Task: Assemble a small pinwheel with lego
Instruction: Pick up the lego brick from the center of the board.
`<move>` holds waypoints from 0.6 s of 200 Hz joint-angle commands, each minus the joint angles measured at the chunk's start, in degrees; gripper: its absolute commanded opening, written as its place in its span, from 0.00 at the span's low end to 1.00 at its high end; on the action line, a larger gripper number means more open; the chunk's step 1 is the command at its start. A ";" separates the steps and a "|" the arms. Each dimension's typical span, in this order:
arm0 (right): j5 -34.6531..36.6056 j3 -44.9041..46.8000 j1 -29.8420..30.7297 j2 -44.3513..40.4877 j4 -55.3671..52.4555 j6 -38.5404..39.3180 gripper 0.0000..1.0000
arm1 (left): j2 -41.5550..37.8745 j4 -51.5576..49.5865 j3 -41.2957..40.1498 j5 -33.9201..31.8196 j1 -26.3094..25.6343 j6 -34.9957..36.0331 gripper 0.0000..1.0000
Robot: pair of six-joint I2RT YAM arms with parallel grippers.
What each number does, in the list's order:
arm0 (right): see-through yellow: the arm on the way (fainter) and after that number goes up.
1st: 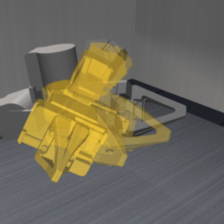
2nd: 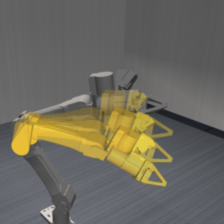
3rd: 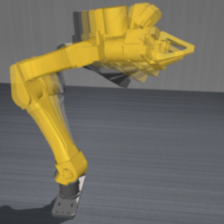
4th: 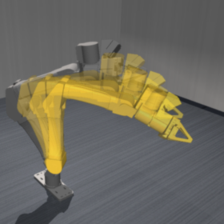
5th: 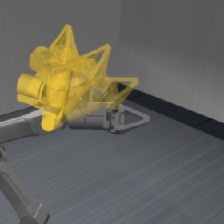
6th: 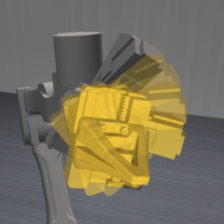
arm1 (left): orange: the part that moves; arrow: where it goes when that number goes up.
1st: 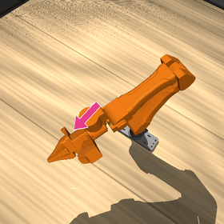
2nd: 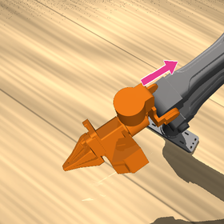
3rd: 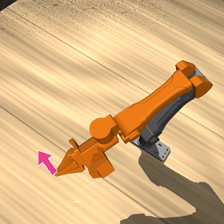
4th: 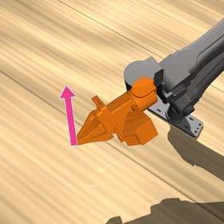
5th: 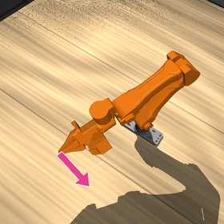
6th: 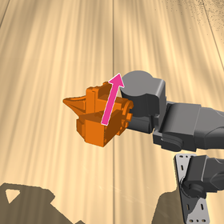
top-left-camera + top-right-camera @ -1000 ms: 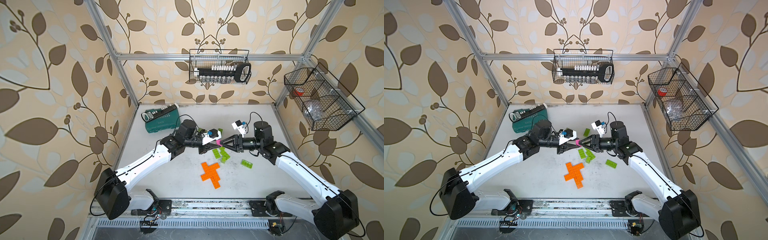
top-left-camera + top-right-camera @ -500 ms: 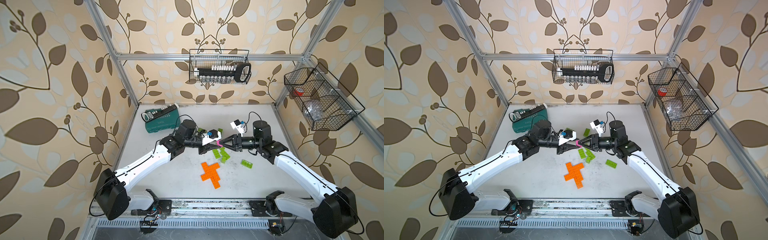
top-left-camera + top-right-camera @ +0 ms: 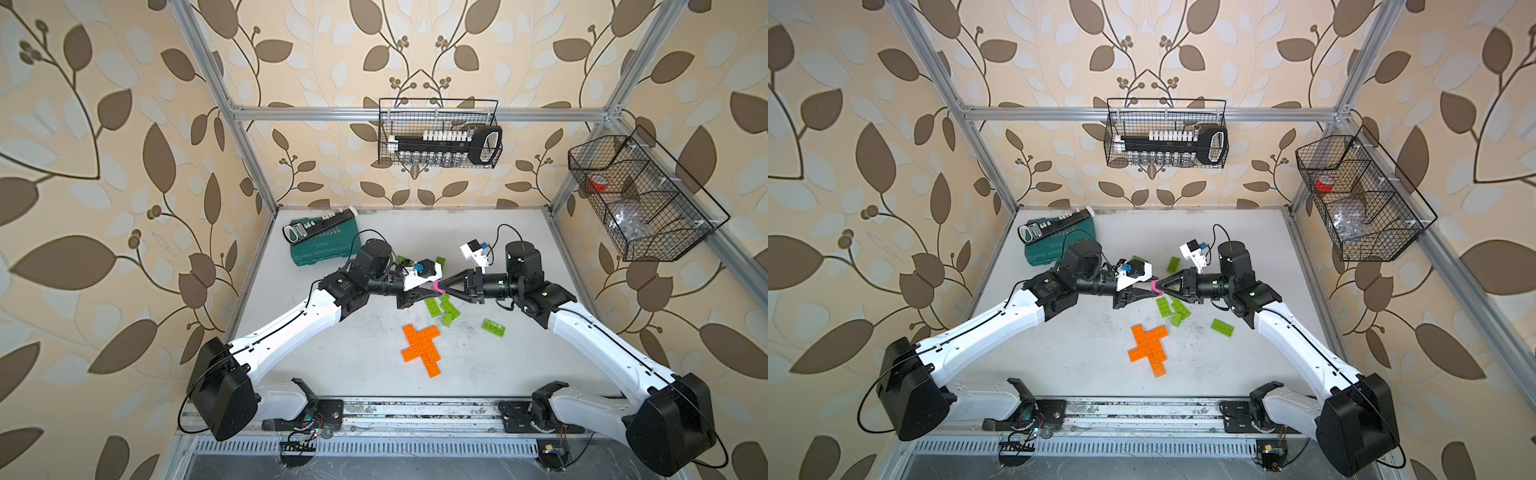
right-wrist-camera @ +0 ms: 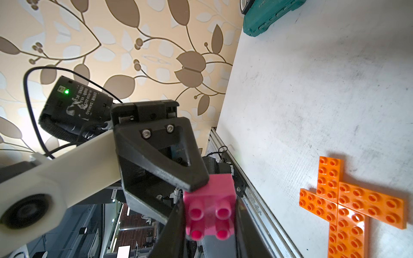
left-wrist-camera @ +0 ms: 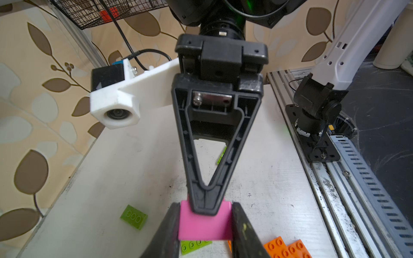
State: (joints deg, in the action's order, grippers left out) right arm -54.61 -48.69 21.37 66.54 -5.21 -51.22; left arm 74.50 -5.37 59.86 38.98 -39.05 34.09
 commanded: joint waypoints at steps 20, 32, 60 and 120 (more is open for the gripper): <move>0.01 -0.34 0.71 -0.39 0.47 0.10 0.25 | -1.02 1.51 1.76 0.06 -0.50 -1.14 0.98; 1.19 -0.82 0.77 -0.71 -1.08 1.01 0.25 | -0.96 1.26 1.80 -0.05 -0.50 -1.24 0.99; 6.09 -2.74 0.78 -1.57 -8.97 7.26 0.25 | -1.65 1.15 1.03 -1.03 -0.50 -2.99 0.99; 37.34 -8.64 8.42 -2.40 -34.96 22.93 0.19 | -7.23 -1.10 -4.99 -36.32 -0.42 -38.20 0.99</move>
State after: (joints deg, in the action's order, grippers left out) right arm -34.37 -54.52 25.19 64.84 -27.38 -35.88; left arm 69.87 -4.47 56.05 23.90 -39.11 17.82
